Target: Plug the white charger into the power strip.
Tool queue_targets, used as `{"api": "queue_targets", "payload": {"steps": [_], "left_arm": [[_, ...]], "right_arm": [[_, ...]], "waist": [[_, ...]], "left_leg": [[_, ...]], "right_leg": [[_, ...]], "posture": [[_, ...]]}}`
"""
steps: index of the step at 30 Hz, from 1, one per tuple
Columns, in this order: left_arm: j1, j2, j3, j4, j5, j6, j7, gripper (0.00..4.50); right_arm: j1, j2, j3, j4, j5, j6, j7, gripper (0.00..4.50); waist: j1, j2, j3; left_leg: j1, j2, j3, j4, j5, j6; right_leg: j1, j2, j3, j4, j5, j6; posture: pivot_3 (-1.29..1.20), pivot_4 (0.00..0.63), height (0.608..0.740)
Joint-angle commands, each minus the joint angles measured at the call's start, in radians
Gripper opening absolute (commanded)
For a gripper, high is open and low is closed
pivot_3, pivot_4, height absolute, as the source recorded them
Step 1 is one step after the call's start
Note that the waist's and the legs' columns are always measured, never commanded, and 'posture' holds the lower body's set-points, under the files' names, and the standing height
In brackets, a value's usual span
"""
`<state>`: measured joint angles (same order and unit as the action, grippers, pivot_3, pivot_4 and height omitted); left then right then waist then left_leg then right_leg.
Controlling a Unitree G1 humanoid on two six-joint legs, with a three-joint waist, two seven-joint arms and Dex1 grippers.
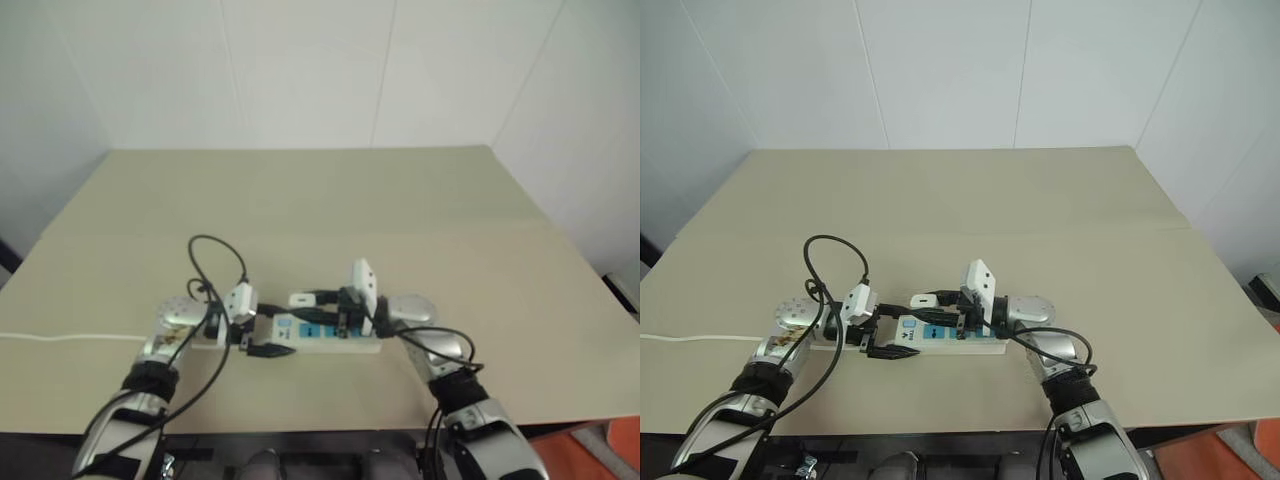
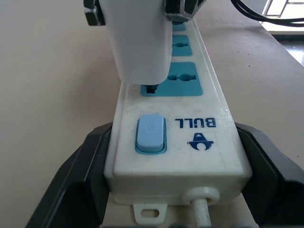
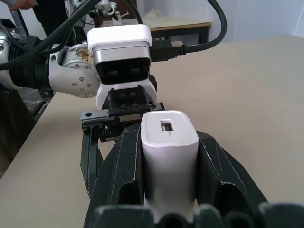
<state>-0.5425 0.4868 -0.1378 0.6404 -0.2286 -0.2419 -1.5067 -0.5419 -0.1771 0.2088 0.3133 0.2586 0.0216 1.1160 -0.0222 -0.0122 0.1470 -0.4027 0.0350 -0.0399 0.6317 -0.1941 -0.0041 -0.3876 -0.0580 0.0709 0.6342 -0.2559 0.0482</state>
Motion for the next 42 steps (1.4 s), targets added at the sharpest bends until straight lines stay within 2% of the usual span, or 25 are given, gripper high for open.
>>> {"api": "queue_targets", "payload": {"steps": [1,28,42], "left_arm": [[0.015,0.012,-0.021,-0.019,0.020,0.005,-0.019,3.28],[0.026,0.025,-0.018,-0.032,0.018,0.013,-0.018,3.28],[0.038,0.058,-0.005,-0.043,0.012,0.017,-0.023,3.28]], "right_arm": [[-0.020,0.005,-0.005,0.002,0.007,-0.025,0.004,1.17],[-0.009,-0.030,0.004,0.101,-0.023,-0.047,0.026,1.17],[-0.001,-0.112,-0.025,0.185,-0.033,-0.084,0.051,1.17]], "waist": [[0.000,0.000,0.000],[-0.001,0.000,0.000],[0.003,0.000,0.000]], "left_leg": [[0.000,0.000,0.000,0.000,0.000,0.000],[0.001,0.000,0.000,0.000,0.000,0.000],[0.002,0.000,0.000,0.000,0.000,0.000]], "right_leg": [[0.000,0.000,0.000,0.000,0.000,0.000],[0.001,0.000,0.000,0.000,0.000,0.000],[0.002,0.000,0.000,-0.001,0.000,0.000]], "posture": [[0.00,0.150,0.740],[0.00,0.150,0.740],[0.00,0.150,0.740]]}}
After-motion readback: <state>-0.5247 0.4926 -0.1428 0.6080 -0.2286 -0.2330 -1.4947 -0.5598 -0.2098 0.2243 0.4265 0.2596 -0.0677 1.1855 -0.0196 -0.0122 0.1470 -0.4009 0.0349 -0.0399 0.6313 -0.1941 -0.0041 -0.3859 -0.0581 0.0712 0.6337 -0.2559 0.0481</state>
